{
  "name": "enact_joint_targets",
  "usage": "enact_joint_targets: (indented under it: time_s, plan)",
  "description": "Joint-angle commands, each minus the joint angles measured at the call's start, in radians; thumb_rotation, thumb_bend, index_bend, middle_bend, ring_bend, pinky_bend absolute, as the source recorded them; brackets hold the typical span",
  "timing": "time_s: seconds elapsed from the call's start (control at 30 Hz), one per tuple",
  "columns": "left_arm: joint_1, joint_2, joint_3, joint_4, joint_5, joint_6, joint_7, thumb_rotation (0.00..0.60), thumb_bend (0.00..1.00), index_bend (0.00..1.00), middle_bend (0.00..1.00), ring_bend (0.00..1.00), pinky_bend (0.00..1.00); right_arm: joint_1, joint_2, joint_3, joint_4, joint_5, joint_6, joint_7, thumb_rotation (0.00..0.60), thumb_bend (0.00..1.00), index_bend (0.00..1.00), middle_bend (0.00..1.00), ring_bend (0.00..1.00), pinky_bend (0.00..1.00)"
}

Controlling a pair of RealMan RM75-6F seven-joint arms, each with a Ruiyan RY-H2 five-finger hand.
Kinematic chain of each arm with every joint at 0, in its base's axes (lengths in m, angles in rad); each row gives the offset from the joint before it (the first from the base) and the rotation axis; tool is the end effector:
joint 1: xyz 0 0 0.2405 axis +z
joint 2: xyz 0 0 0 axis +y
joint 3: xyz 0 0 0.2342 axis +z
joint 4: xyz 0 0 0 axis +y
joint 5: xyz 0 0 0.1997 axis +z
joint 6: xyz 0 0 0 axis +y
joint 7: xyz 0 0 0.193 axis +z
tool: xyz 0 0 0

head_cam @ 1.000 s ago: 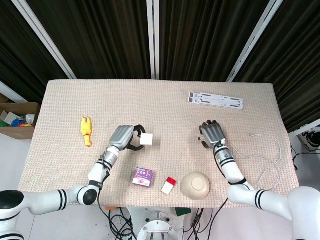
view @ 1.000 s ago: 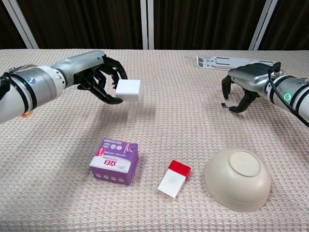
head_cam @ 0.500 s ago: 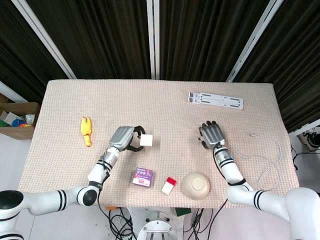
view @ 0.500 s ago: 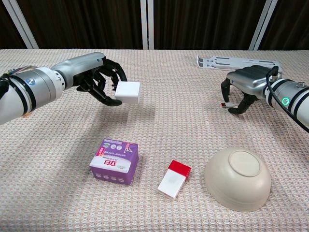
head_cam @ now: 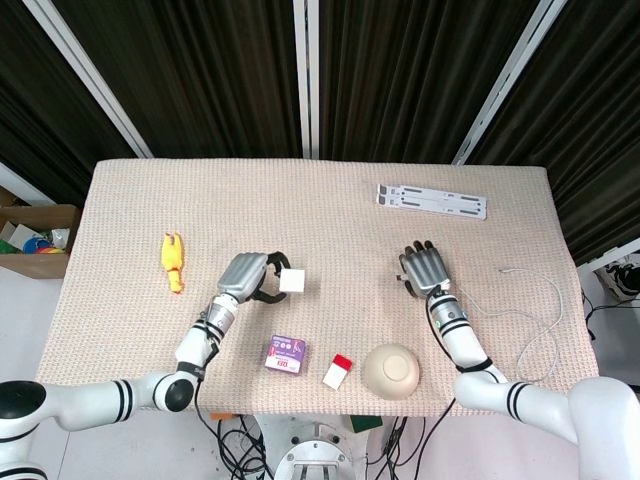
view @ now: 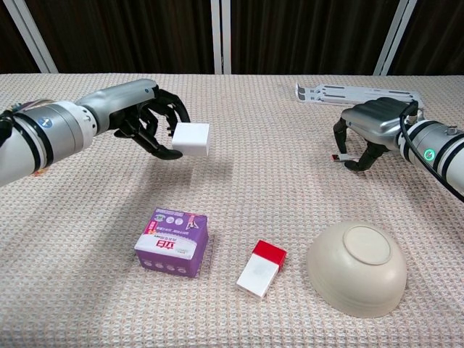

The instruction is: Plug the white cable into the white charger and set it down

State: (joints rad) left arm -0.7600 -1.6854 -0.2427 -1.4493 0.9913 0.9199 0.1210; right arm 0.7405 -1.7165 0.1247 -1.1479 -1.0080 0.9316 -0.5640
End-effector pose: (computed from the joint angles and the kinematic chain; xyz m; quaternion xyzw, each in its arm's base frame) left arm -0.0982 0.3662 -0.0628 -0.6555 -0.5332 -0.4219 0.3287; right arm -0.1863 -0.3891 -0.0556 0.7664 -0.3127 0.2405 0.5070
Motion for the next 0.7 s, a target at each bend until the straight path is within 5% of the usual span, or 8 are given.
enact_joint_targets:
  time_s: [0.03, 0.4, 0.7]
  plan:
    - [0.000, 0.000, 0.000, 0.001, 0.000, -0.001, -0.001, 0.600, 0.34, 0.56, 0.47, 0.73, 0.94, -0.002, -0.005, 0.001, 0.006, -0.004, -0.001, 0.001, 0.600, 0.33, 0.58, 0.36, 0.18, 0.26]
    - [0.002, 0.003, 0.002, 0.001, 0.001, -0.002, -0.005, 0.600, 0.35, 0.56, 0.46, 0.73, 0.94, -0.001, -0.020, 0.010, 0.023, -0.012, -0.009, 0.000, 0.600, 0.34, 0.59, 0.36, 0.18, 0.26]
    - [0.010, 0.023, 0.005, -0.018, 0.006, 0.007, 0.000, 0.600, 0.35, 0.56, 0.46, 0.73, 0.94, -0.018, 0.020, 0.018, -0.025, -0.055, 0.018, 0.046, 0.600, 0.61, 0.65, 0.45, 0.20, 0.27]
